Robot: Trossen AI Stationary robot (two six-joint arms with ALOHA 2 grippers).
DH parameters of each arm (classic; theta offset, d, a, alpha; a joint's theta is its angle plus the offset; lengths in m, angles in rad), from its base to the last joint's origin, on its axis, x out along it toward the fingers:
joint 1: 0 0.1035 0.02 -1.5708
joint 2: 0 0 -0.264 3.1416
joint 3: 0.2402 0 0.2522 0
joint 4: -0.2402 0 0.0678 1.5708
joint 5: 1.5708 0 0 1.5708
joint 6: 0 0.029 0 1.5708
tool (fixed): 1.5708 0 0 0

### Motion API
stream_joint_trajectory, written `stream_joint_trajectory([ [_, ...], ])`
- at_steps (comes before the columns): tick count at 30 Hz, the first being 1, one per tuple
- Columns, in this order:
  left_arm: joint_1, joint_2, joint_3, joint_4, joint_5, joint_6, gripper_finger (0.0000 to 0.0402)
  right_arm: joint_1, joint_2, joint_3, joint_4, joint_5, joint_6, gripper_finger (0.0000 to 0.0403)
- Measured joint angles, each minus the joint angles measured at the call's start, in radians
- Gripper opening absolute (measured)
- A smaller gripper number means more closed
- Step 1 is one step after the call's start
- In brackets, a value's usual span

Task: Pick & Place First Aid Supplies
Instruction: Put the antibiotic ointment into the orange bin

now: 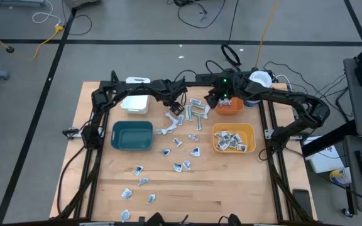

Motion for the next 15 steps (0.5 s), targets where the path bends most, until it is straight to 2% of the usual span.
stream_joint_trajectory([
  [10,0.03,0.057,0.005,-0.032,0.106,0.026,0.0236,0.082,-0.01,-0.001,0.074,-0.041,-0.016,0.0201],
  [12,0.025,0.057,0.004,-0.027,0.105,0.048,0.0222,0.101,-0.014,0.0,0.111,-0.041,-0.047,0.0201],
  [15,0.023,0.055,0.004,-0.033,0.127,0.064,0.0174,0.122,-0.032,-0.001,0.127,-0.037,-0.106,0.0201],
])
